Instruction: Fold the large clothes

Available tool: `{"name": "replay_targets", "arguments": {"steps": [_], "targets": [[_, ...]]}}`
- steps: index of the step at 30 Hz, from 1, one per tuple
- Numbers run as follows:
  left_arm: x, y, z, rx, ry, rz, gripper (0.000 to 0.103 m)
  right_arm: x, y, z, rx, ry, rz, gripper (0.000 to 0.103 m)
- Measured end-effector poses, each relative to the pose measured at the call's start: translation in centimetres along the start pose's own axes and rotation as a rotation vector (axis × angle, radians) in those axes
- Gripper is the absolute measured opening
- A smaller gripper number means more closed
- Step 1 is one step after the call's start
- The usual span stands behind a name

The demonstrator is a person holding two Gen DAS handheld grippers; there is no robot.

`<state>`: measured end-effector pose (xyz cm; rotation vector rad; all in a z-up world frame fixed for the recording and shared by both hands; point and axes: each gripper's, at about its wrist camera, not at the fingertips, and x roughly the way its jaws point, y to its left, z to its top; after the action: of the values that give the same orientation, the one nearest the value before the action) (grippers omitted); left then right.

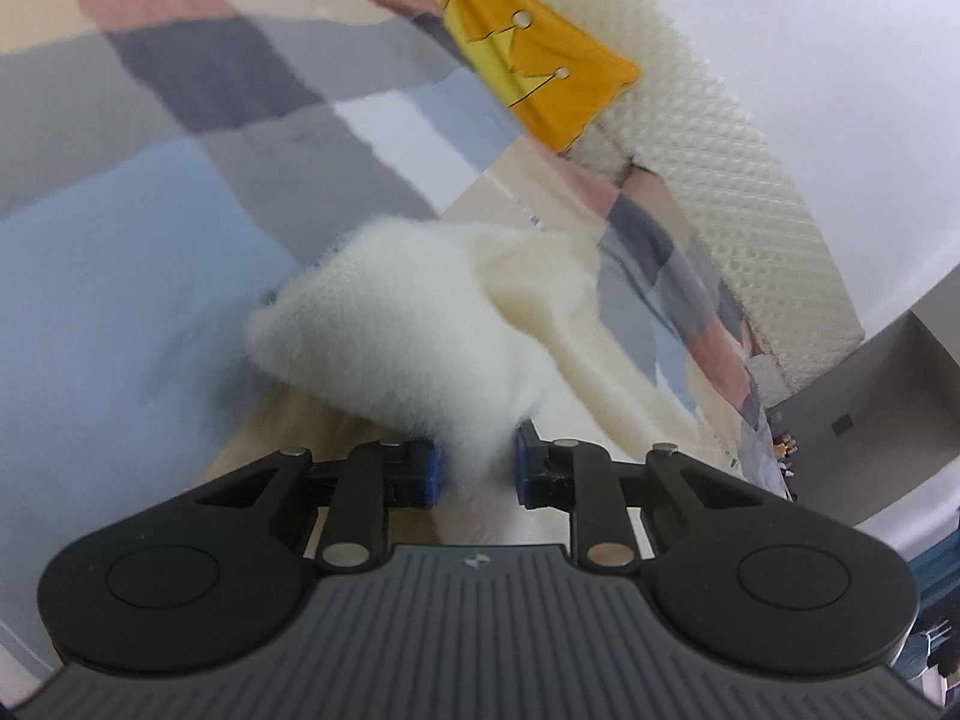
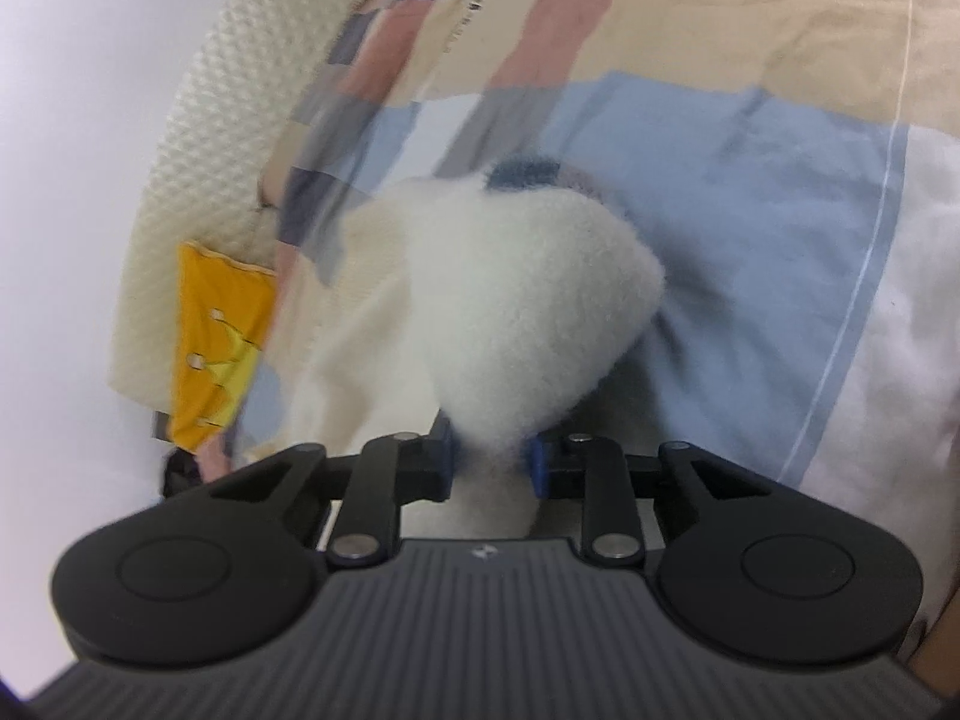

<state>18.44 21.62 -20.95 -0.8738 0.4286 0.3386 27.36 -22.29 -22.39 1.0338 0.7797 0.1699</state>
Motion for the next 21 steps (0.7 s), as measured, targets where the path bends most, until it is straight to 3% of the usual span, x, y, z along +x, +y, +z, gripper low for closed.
{"name": "replay_targets", "arguments": {"steps": [10,21], "targets": [[-9.6,-3.8,0.0,0.082,-0.09,-0.053,0.024,-6.8,4.1,0.3,-0.101,-0.037,0.078,0.026],[-20.5,-3.3,-6.1,0.132,-0.129,-0.068,0.024,-15.7,2.2,-2.0,-0.153,-0.075,0.061,0.026]]}}
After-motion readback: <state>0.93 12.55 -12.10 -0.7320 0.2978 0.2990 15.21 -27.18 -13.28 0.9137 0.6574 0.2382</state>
